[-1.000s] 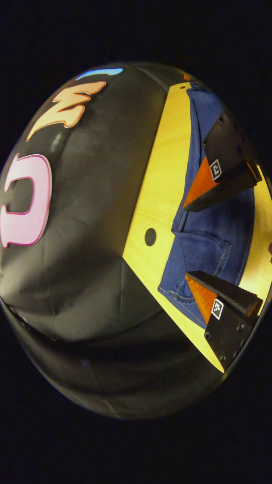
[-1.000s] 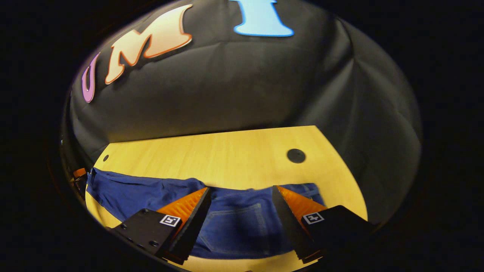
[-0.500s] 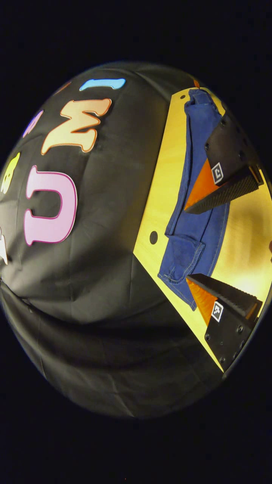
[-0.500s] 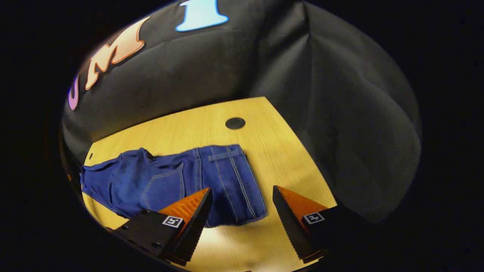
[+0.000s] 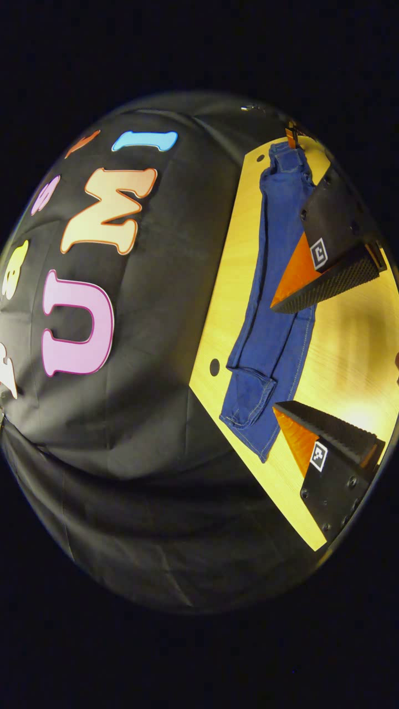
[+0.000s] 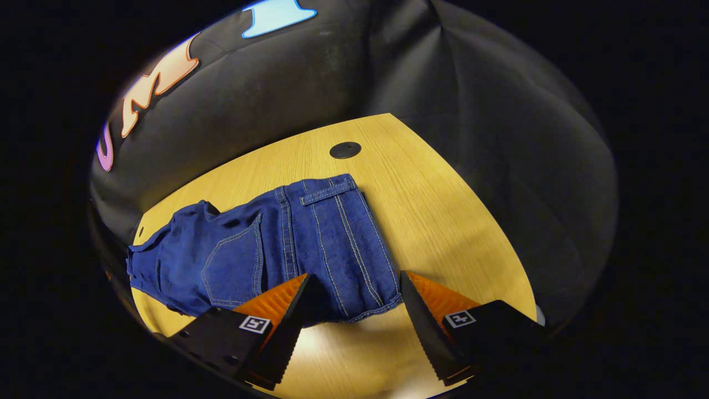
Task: Grasp the waist and the cuffs of the jeans and fold them to make the two legs overlap; first hold the waist and fold one-third of the jeans toward the cuffs, then hold the cuffs and fold the remaining one-third in the same direction to finish folding.
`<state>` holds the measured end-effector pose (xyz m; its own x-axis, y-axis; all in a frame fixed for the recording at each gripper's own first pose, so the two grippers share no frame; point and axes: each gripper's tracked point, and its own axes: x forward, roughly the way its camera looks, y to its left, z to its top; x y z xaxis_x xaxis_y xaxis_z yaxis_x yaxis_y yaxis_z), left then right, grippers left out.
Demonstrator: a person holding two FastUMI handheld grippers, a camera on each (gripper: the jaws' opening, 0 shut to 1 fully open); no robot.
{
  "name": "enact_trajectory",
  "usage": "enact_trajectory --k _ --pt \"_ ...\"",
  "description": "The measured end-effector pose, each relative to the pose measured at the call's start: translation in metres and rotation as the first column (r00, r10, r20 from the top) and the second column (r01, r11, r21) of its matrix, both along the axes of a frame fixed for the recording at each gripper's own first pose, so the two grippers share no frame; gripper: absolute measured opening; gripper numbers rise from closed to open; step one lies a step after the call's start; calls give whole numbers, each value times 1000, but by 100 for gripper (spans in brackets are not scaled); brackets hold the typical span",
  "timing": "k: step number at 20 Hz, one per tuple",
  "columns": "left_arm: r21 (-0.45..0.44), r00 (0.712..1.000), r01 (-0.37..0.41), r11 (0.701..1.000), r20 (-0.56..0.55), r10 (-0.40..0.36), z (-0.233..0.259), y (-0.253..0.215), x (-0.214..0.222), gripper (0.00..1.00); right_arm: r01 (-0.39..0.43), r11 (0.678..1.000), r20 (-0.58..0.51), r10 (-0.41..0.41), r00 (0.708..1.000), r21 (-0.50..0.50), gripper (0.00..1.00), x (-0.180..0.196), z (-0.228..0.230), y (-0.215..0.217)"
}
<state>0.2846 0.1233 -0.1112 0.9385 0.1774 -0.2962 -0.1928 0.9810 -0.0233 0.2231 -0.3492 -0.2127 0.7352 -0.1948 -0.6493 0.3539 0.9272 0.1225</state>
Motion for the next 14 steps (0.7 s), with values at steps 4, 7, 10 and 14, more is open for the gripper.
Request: enact_trajectory --k 4,7,10,14 --pt "11 1000 19 1000 -4 -19 1 -5 -2 96 -18 1000 25 18 1000 -1 94 1 -2 3" --pt "10 999 34 999 -10 -33 1 -9 -3 96 7 1000 38 -8 999 30 63 9 -4 7" --pt "-4 999 46 999 -11 -46 1 -15 -2 96 4 999 47 -6 999 39 28 9 -2 10" --pt "-13 999 42 999 -19 -43 1 -18 -4 96 8 998 64 -12 998 63 16 13 3 10"
